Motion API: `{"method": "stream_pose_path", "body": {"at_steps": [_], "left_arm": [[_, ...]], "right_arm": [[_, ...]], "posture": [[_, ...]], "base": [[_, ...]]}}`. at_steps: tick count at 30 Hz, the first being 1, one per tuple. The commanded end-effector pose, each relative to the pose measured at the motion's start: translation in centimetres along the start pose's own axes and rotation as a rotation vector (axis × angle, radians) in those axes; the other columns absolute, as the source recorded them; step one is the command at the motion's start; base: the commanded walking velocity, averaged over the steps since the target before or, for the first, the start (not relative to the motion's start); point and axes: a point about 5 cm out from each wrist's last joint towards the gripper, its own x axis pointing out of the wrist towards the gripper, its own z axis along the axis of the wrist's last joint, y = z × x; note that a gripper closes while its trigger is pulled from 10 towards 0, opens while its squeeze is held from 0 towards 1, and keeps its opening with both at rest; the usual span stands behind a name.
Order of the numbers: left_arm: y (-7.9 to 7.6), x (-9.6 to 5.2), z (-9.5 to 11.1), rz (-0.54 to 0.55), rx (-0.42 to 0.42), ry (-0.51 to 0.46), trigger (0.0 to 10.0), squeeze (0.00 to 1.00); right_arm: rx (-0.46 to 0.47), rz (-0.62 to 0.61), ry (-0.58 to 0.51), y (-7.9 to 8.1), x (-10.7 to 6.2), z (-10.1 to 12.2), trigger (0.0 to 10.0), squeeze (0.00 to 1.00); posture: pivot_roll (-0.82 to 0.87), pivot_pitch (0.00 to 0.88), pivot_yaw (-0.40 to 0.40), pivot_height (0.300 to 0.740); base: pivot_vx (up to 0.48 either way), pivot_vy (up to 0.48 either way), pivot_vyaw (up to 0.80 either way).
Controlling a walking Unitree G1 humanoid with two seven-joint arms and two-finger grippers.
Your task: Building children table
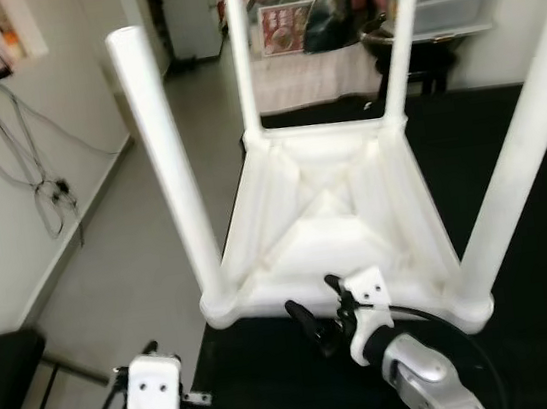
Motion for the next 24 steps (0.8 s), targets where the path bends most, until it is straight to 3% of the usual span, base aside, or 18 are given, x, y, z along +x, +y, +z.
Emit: {"method": "stream_pose_path", "body": {"at_steps": [1, 2, 7, 12, 19, 24], "left_arm": [[-0.1, -0.2, -0.2, -0.05, 0.022, 0.025, 10.0, 0.0], [-1.0, -0.4, -0.2, -0.13, 0.013, 0.035, 10.0, 0.0], [-2.0, -1.2, -0.4, -0.254, 0.026, 0.055, 10.0, 0.0], [-2.1, -1.7, -0.7, -0.289, 0.036, 0.079, 10.0, 0.0], [-2.0, -2.0, -0.7, -0.308, 0.032, 0.087, 10.0, 0.0], [-1.6, -2.1, -0.7, -0.302, 0.032, 0.091, 10.0, 0.0]], "right_arm": [[0.036, 0.01, 0.034, 0.4, 0.0, -0.7, 10.0, 0.0], [0.042, 0.037, 0.034, 0.4, -0.2, -0.8, 10.0, 0.0], [0.035, 0.109, 0.042, 0.7, -0.8, -0.7, 10.0, 0.0], [0.032, 0.217, 0.032, 1.1, -1.9, -0.2, 10.0, 0.0], [0.028, 0.249, 0.032, 0.8, -2.6, 0.2, 10.0, 0.0], [0.013, 0.369, 0.035, 1.0, -4.6, 1.5, 10.0, 0.0]], "posture": [[-0.06, 0.0, 0.023, 0.74], [-0.06, 0.0, 0.023, 0.74], [-0.06, 0.0, 0.023, 0.74], [-0.07, 0.0, 0.028, 0.74], [-0.07, 0.0, 0.026, 0.74], [-0.09, 0.0, 0.032, 0.74]], "base": [[0.0, 0.0, 0.0], [0.0, 0.0, 0.0], [0.0, 0.0, 0.0], [0.0, 0.0, -0.64], [0.0, 0.0, -0.8], [0.0, 0.0, -0.8]]}}
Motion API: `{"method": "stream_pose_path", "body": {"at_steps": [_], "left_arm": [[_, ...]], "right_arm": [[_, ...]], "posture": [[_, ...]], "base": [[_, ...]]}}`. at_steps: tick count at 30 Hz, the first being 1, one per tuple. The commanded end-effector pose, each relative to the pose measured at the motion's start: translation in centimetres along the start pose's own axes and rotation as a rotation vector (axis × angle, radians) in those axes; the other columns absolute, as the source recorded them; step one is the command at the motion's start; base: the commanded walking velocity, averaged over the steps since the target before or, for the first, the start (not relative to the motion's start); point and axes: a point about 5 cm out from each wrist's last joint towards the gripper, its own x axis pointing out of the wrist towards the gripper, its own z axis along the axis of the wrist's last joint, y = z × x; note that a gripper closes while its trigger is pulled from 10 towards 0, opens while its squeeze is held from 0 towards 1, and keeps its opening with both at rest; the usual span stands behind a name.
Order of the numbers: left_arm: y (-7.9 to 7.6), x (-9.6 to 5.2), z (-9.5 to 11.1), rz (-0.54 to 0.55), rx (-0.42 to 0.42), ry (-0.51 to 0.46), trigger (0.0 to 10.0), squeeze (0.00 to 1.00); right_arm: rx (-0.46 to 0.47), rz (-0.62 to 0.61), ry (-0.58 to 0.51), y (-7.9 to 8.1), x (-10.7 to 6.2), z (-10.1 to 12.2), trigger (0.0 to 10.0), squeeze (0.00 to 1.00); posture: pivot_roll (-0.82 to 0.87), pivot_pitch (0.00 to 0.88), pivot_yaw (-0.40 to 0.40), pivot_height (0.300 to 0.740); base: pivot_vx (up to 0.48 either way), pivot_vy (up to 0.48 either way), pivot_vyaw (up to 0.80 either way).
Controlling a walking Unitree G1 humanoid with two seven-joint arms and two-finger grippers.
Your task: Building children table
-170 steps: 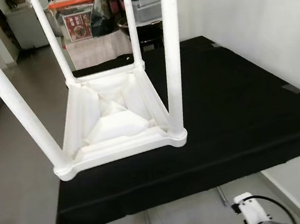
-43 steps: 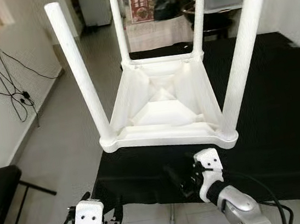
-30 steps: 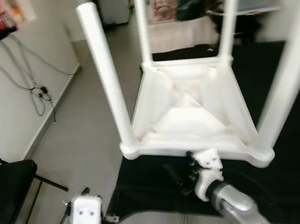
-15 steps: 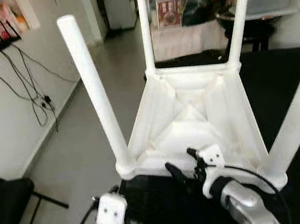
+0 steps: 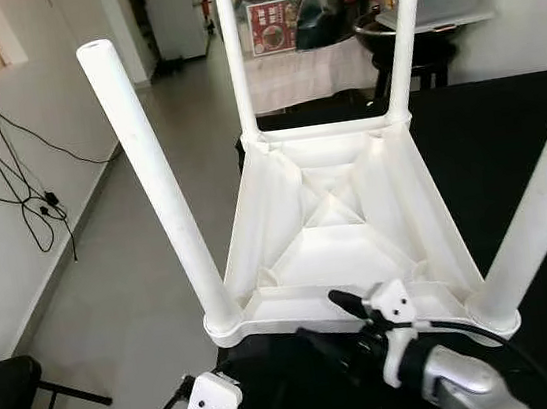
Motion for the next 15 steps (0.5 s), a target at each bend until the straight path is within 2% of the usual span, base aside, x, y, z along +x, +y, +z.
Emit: {"method": "stream_pose_path", "body": {"at_steps": [1, 2, 8, 15], "left_arm": [[0.4, -0.2, -0.2, 0.008, 0.009, 0.021, 10.0, 0.0], [0.5, -0.3, -0.3, 0.019, 0.012, 0.02, 10.0, 0.0], [1.0, -0.3, -0.3, 0.058, 0.026, 0.022, 10.0, 0.0], [1.1, -0.4, -0.4, 0.07, 0.048, 0.03, 10.0, 0.0]], "right_arm": [[0.011, 0.046, -0.013, 0.5, -0.4, 0.6, 10.0, 0.0], [0.012, 0.051, -0.009, 0.5, -1.0, 0.9, 10.0, 0.0], [0.005, 0.029, 0.014, 0.9, -1.8, 0.5, 10.0, 0.0], [0.03, 0.023, 0.014, 1.4, -2.0, 0.6, 10.0, 0.0]], "posture": [[-0.09, 0.0, 0.032, 0.74], [-0.1, 0.0, 0.033, 0.74], [-0.11, 0.0, 0.043, 0.74], [-0.12, 0.0, 0.049, 0.74]], "base": [[0.0, 0.0, -0.8], [0.0, 0.0, -0.8], [0.0, 0.0, -0.8], [0.0, 0.0, -0.8]]}}
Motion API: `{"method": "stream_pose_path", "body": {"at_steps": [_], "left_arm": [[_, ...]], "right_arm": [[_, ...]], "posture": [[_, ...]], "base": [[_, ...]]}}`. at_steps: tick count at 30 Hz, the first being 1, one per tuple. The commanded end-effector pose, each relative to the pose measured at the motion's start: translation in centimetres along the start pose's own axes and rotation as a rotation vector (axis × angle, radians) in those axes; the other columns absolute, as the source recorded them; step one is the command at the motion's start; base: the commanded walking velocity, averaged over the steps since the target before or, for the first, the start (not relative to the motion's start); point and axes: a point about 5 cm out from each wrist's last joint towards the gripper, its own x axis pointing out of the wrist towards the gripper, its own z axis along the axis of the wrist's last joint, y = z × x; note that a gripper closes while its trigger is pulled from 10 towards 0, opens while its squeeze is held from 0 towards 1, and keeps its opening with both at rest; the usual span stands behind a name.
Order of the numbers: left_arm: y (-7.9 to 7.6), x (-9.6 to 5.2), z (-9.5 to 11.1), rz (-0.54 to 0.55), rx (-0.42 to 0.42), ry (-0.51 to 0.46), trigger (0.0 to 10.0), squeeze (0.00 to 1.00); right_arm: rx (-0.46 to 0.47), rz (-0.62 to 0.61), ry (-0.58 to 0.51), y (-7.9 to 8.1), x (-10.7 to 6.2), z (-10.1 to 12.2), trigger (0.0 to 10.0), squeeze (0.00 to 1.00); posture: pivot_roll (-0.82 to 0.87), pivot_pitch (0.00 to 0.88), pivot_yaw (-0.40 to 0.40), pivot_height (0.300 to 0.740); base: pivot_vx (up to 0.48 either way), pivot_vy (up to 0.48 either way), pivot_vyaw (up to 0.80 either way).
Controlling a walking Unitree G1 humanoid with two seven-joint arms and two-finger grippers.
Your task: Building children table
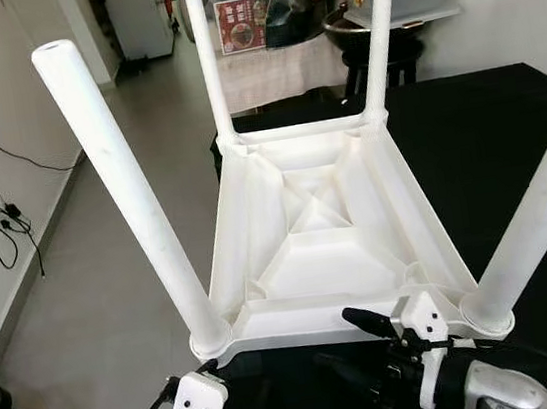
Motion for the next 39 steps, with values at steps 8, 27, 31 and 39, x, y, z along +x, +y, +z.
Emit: {"method": "stream_pose_path", "body": {"at_steps": [8, 27, 31, 39], "left_arm": [[0.0, 0.1, -0.4, 0.004, 0.05, 0.032, 10.0, 0.0], [-0.5, 0.2, -0.1, 0.074, 0.071, 0.047, 10.0, 0.0], [-0.4, 0.3, 0.1, 0.082, 0.07, 0.039, 10.0, 0.0], [-0.8, 0.1, -0.1, 0.059, 0.04, 0.071, 10.0, 0.0]], "right_arm": [[0.011, 0.019, 0.003, 0.4, 0.2, 0.0, 10.0, 0.0], [-0.021, -0.009, 0.048, -0.1, 1.0, -0.4, 10.0, 0.0], [-0.009, 0.018, 0.058, 0.2, 0.8, -0.6, 10.0, 0.0], [0.035, 0.108, 0.059, 1.0, 0.3, -0.6, 10.0, 0.0]], "posture": [[-0.12, 0.002, 0.046, 0.74], [-0.1, 0.012, 0.027, 0.74], [-0.1, 0.015, 0.03, 0.74], [-0.11, 0.016, 0.033, 0.74]], "base": [[0.0, 0.0, -0.8], [0.0, 0.0, 0.0], [0.0, 0.0, -0.6], [0.0, 0.0, -0.8]]}}
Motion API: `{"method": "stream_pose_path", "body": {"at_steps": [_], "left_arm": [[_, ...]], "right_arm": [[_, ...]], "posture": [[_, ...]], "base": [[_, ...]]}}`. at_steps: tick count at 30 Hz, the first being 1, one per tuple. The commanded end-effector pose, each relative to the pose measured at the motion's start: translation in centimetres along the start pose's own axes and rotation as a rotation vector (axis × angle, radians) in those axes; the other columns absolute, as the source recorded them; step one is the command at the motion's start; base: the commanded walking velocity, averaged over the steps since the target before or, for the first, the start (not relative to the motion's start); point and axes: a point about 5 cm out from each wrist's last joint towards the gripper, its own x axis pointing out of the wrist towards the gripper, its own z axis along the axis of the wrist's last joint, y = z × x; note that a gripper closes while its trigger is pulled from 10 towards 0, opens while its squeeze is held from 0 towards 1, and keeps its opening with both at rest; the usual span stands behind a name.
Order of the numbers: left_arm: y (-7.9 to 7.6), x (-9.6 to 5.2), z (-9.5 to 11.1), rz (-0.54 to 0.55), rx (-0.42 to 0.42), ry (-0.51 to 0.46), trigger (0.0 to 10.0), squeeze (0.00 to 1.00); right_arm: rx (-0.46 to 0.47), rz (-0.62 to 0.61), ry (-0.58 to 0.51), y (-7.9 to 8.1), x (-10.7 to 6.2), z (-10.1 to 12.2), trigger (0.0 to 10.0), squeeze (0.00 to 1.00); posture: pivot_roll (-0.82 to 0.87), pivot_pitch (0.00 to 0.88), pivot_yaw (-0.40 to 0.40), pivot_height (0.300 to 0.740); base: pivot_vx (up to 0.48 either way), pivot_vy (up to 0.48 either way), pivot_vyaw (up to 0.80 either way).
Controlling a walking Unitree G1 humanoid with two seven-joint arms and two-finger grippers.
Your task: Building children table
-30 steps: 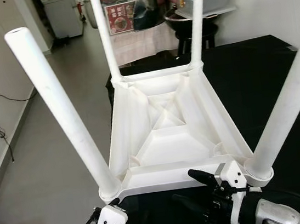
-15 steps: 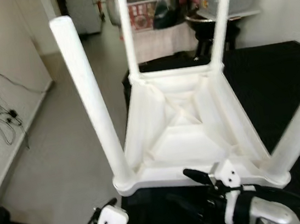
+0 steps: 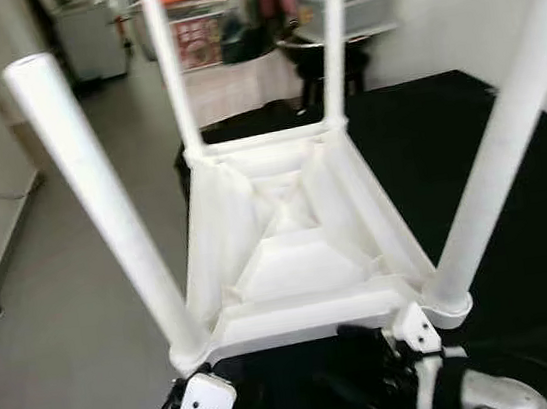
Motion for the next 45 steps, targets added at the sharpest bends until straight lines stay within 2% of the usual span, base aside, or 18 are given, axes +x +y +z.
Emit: {"method": "stream_pose_path", "body": {"at_steps": [1, 3, 11, 17, 25, 28, 31, 33, 35, 45], "left_arm": [[-0.2, -0.2, -0.5, -0.013, -0.018, 0.044, 10.0, 0.0], [-0.3, -0.2, -0.6, -0.013, -0.014, 0.063, 10.0, 0.0], [-0.1, -0.2, -0.1, 0.007, 0.055, 0.028, 10.0, 0.0], [0.3, -0.3, 0.1, 0.024, 0.094, 0.017, 10.0, 0.0], [1.4, -0.4, -0.3, 0.085, 0.079, 0.054, 10.0, 0.0], [2.0, -0.6, -0.4, 0.148, 0.048, 0.069, 10.0, 0.0], [2.2, -0.5, -0.5, 0.165, 0.034, 0.071, 10.0, 0.0], [2.2, -0.5, -0.5, 0.167, 0.031, 0.071, 10.0, 0.0], [2.5, -0.2, -0.5, 0.209, 0.021, 0.065, 10.0, 0.0], [2.2, 0.4, 0.1, 0.192, 0.064, 0.033, 10.0, 0.0]], "right_arm": [[0.001, 0.039, -0.022, 0.5, 0.4, 0.5, 10.0, 0.0], [0.0, 0.034, -0.022, 0.4, 0.4, 0.5, 10.0, 0.0], [-0.003, 0.005, -0.016, 0.1, 0.6, 0.4, 10.0, 0.0], [-0.006, -0.044, -0.006, -0.6, 0.5, 0.3, 10.0, 0.0], [-0.035, -0.088, 0.016, -1.6, 0.3, 0.3, 10.0, 0.0], [-0.042, -0.108, 0.008, -2.1, 0.3, 0.6, 10.0, 0.0], [-0.044, -0.108, -0.009, -2.2, 0.3, 0.9, 10.0, 0.0], [-0.045, -0.108, -0.014, -2.2, 0.3, 0.9, 10.0, 0.0], [-0.088, -0.102, -0.026, -2.1, 0.5, 1.2, 10.0, 0.0], [-0.117, -0.096, -0.022, -2.4, 0.8, 1.6, 10.0, 0.0]], "posture": [[-0.1, 0.015, 0.033, 0.74], [-0.1, 0.015, 0.032, 0.74], [-0.1, 0.015, 0.031, 0.74], [-0.1, 0.018, 0.03, 0.74], [-0.1, 0.016, 0.027, 0.74], [-0.1, 0.014, 0.022, 0.74], [-0.1, 0.014, 0.022, 0.74], [-0.1, 0.014, 0.022, 0.74], [-0.1, 0.011, 0.022, 0.74], [-0.11, 0.004, 0.029, 0.74]], "base": [[0.0, 0.0, -0.8], [-0.197, 0.0, -0.8], [-0.152, 0.0, -0.8], [0.0, 0.0, 0.0], [0.0, 0.0, 0.0], [0.0, -0.352, 0.0], [0.0, -0.465, 0.0], [0.0, 0.0, 0.77], [0.0, 0.0, 0.77], [0.0, 0.0, 0.77]]}}
